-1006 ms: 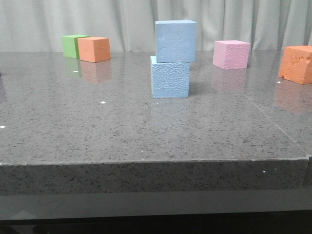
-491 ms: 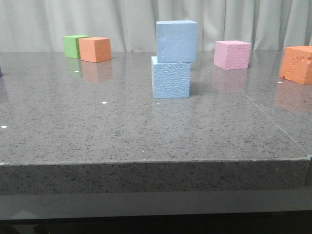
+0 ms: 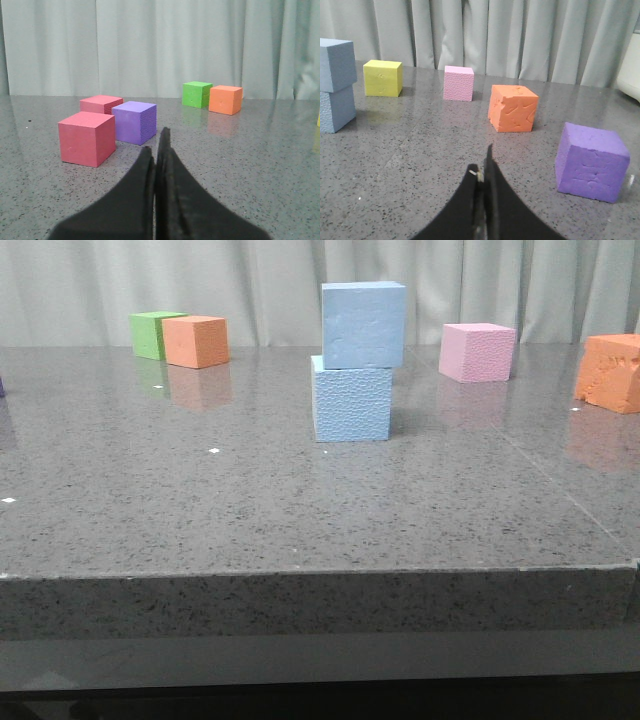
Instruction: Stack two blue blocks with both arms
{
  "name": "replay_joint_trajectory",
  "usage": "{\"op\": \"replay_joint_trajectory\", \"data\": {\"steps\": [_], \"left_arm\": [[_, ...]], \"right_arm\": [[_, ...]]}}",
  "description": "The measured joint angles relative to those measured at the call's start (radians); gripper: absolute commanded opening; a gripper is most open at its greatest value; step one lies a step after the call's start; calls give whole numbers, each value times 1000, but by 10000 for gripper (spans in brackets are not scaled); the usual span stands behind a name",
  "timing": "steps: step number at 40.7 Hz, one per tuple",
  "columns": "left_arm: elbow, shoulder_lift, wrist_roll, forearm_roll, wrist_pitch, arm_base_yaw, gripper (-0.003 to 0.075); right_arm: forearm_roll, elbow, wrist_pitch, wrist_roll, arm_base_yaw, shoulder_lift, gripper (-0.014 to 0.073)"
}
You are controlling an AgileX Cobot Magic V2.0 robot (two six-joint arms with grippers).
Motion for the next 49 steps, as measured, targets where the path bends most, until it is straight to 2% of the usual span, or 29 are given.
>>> {"op": "replay_joint_trajectory", "data": {"steps": [7,16,35,49], "left_arm": [[0,0,0,0,0,0,-20],[0,0,0,0,0,0,-20],[0,0,0,0,0,0,-20],[0,0,0,0,0,0,-20]], "right_arm": [[1,0,4,19,0,0,-69],[-46,0,-10,132,0,0,-69],[-57,0,-6,149,0,0,-69],[-61,0,-6,225,0,0,-69]]}}
